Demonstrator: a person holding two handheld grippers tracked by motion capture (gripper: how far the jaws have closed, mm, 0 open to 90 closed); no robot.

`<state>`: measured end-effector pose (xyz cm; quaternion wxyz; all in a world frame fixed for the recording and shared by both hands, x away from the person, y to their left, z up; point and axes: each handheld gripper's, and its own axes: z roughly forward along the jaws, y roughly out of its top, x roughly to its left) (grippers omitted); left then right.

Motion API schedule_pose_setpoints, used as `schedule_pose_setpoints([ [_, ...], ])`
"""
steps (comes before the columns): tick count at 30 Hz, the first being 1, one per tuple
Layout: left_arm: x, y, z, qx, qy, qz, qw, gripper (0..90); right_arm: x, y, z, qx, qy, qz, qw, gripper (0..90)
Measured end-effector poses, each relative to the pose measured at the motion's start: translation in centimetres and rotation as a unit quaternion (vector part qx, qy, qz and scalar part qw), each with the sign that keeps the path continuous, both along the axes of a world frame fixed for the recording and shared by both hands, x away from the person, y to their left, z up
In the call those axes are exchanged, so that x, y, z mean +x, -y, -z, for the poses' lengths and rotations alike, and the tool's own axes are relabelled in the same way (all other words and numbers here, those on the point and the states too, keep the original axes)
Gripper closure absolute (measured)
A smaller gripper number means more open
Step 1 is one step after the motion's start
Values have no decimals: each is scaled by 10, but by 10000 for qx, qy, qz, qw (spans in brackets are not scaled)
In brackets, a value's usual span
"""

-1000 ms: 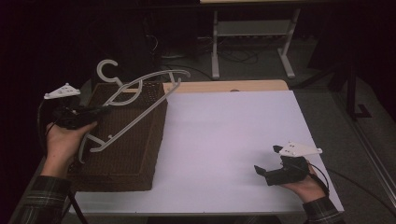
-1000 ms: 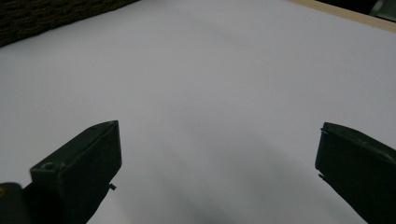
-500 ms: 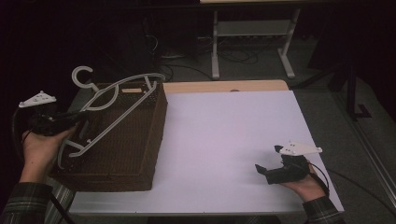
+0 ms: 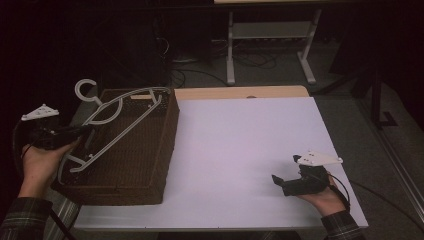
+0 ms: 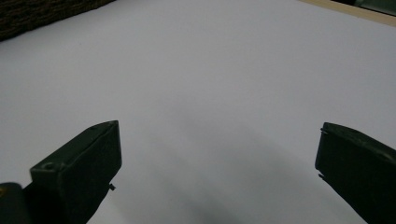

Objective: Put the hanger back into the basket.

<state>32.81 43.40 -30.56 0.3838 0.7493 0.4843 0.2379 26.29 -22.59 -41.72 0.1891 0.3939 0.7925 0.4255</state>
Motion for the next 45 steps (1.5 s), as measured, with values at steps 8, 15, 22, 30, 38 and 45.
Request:
schedule_pose_setpoints([
  [8,2,4,5,67,-101,80,9999,808,1,-2,0,-14,-1,-27,10000,0],
  [15,9,12,13,167,-250,176,9994,803,1,2,-1,-2,31,-4,10000,0],
  [22,9,9,11,-198,-91,166,9996,699,-2,5,-2,2,28,67,10000,0],
  [30,2,23,3,-441,52,314,9985,562,-2,4,-3,4,32,35,10000,0],
  [38,-4,58,-6,-593,102,693,9958,386,-1,3,-4,54,29,13,10000,0],
  [45,-5,92,-8,-600,108,910,9940,258,0,3,-5,75,46,-50,9999,0],
])
